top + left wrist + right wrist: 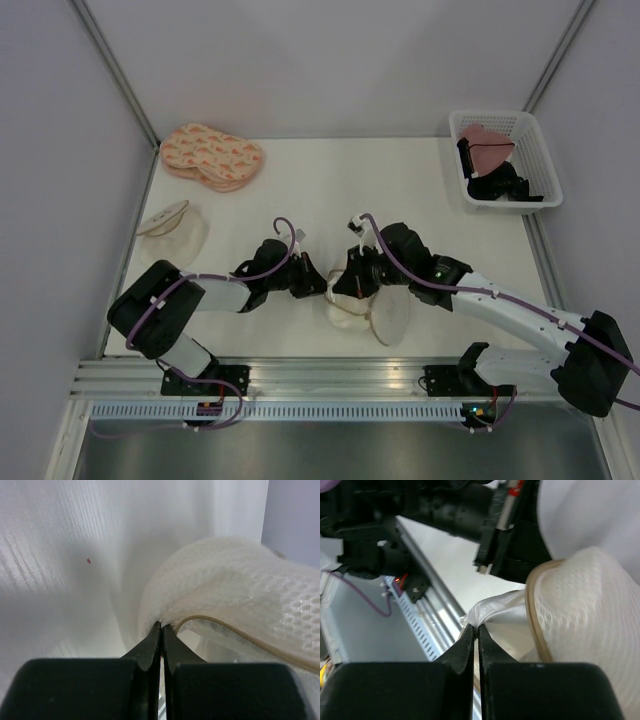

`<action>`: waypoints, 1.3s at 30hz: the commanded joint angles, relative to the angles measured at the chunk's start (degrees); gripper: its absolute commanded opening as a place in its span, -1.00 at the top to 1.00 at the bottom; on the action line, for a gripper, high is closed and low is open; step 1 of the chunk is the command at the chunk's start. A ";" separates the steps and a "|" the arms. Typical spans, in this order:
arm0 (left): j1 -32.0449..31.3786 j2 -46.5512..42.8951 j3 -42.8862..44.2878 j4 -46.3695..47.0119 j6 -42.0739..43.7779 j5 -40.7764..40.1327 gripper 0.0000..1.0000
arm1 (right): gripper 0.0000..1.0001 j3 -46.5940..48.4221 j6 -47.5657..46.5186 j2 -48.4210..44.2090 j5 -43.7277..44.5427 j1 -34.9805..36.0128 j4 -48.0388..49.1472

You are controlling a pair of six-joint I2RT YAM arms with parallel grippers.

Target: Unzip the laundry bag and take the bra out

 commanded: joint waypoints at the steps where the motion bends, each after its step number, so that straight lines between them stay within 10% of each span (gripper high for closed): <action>1: -0.25 0.97 1.27 1.40 -1.15 0.17 0.95 | 0.99 -3.48 2.55 -1.98 -14.48 0.20 13.58; 8: -0.25 1.40 1.27 1.66 -1.41 0.34 0.95 | 0.99 -6.66 3.35 -4.79 -10.04 0.20 22.03; 24: -0.25 -0.61 -0.04 -0.01 -0.71 -0.01 0.95 | 0.99 7.30 11.78 9.43 57.20 0.20 0.53; 39: -0.25 -1.94 -0.31 -0.63 -0.45 -0.62 0.95 | 0.99 7.66 10.38 19.98 44.49 0.20 0.67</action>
